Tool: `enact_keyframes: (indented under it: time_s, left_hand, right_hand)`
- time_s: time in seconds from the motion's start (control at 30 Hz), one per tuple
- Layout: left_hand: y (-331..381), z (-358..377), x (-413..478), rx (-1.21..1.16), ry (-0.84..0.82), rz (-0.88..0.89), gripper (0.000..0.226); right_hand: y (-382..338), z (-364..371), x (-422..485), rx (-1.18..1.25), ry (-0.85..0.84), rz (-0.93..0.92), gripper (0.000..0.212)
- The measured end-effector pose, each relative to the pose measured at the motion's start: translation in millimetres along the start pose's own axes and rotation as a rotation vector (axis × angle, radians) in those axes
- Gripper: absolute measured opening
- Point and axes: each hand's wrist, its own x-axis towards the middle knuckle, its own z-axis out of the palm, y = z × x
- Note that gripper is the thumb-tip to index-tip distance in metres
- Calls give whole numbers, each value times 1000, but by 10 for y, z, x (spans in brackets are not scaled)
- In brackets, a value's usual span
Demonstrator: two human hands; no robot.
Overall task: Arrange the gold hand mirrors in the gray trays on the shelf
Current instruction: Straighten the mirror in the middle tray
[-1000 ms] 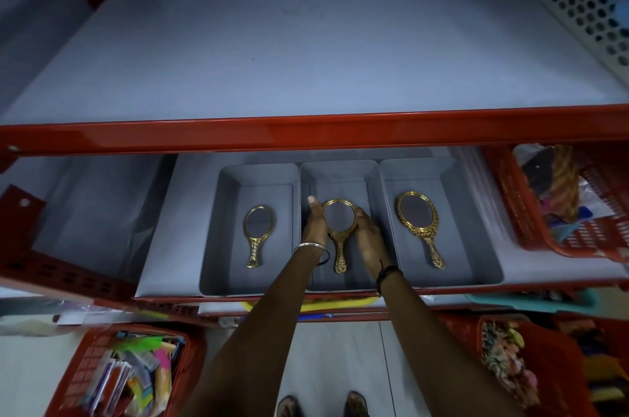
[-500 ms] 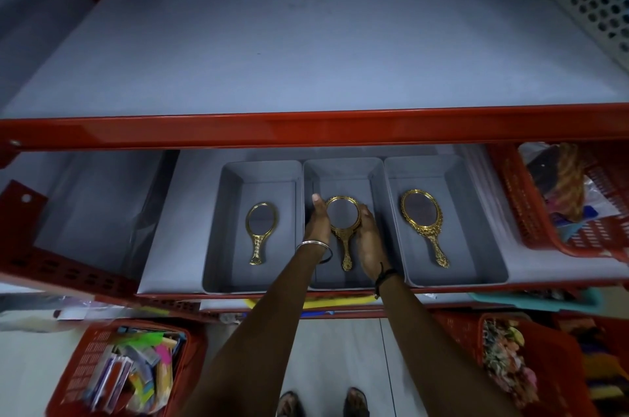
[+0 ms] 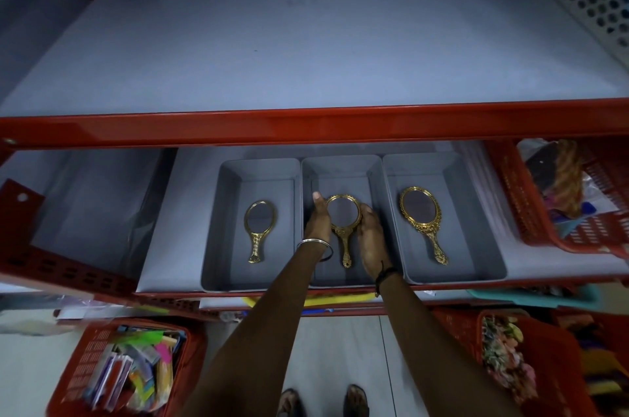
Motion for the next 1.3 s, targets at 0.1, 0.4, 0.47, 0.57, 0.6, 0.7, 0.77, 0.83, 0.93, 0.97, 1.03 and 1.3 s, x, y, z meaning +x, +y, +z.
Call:
enact_keyframes:
  time_s: [0.1, 0.4, 0.47, 0.57, 0.6, 0.7, 0.77, 0.83, 0.93, 0.97, 1.03, 1.3]
  left_hand:
    - [93, 15, -154, 12, 4, -3, 139]
    - [173, 50, -326, 10, -56, 73, 99]
    - [143, 67, -291, 7, -45, 60, 119]
    - [230, 91, -397, 0, -49, 50, 105]
    - [242, 96, -413, -2, -48, 49, 94]
    - [242, 98, -392, 13, -44, 45, 107]
    - [196, 101, -335, 13, -54, 52, 123]
    - [157, 108, -280, 19, -37, 71, 121]
    - [66, 98, -147, 35, -20, 95, 144]
    - [-16, 104, -30, 29, -22, 101, 145]
    - [-72, 108, 31, 32, -34, 92, 143]
    - [-170, 196, 117, -5, -25, 92, 142]
  right_hand:
    - [-6, -5, -25, -7, 8, 0, 43]
    - [-29, 11, -47, 9, 30, 29, 45]
    - [-19, 16, -38, 9, 34, 14, 46]
    - [-17, 20, -51, 18, 35, 16, 46]
    - [-18, 19, -56, 15, 35, 17, 46]
    - [-34, 18, -61, -11, 40, 20, 45]
    - [-54, 20, -61, -16, 59, 26, 45]
    - [-84, 28, -74, -22, 64, 27, 44]
    - [-112, 37, -93, -35, 68, 29, 44]
    - [-120, 40, -101, -36, 72, 32, 44]
    - [-141, 44, -123, -40, 77, 35, 43]
    - [-160, 75, -166, -41, 77, 65, 44]
